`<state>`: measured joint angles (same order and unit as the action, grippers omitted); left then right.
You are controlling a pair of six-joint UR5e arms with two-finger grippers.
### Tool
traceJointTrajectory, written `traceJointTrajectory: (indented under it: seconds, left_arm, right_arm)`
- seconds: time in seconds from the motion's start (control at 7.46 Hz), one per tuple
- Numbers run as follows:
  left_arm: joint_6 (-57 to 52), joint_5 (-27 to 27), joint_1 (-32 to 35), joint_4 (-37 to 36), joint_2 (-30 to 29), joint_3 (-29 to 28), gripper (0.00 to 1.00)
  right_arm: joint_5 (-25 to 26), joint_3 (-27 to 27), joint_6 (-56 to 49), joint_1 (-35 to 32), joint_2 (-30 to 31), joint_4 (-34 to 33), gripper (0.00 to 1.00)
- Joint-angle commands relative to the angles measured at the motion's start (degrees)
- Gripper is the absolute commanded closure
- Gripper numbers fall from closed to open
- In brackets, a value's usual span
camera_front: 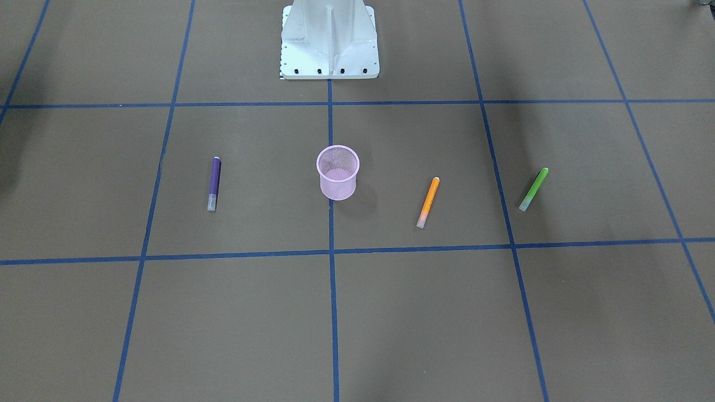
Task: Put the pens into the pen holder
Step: 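Carry the yellow marker with the right gripper toward the pink cup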
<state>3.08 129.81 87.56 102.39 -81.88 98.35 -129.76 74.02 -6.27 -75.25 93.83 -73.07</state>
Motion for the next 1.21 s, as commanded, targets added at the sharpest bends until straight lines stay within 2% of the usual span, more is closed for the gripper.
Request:
traceJointTrajectory:
  seconds: [0.0,0.27,0.4,0.54,0.8,0.94,1.07]
  left_arm:
    - [0.0,0.0,-0.02,0.18,0.05,0.0,0.01]
    - [-0.09,0.18,-0.02,2.97,1.1,0.26,0.01]
    - [0.09,0.52,-0.02,7.78,3.37,0.26,0.01]
    - [0.35,4.27,-0.02,11.13,4.61,-0.52,0.01]
    - [0.35,9.2,-0.55,11.25,4.36,-0.44,0.01]
    - [0.79,11.58,-1.07,11.17,4.45,-0.53,0.01]
    - [4.44,11.95,-3.78,11.86,2.71,-0.09,0.01]
  right_arm:
    - [-4.78,3.3,4.56,-0.16,-0.4,0.03,1.0]
    - [-4.54,9.44,18.16,-0.08,-2.24,0.3,1.0]
    - [-4.62,11.3,22.92,-0.08,-3.99,0.3,1.0]
    - [-4.62,13.84,27.06,1.49,-4.53,1.6,1.0]
    - [-3.75,16.58,40.12,7.27,-5.67,10.53,1.0]
    - [0.0,18.77,50.11,11.74,-6.11,15.19,1.0]
    - [3.26,22.27,61.26,16.84,-9.42,15.41,1.0]
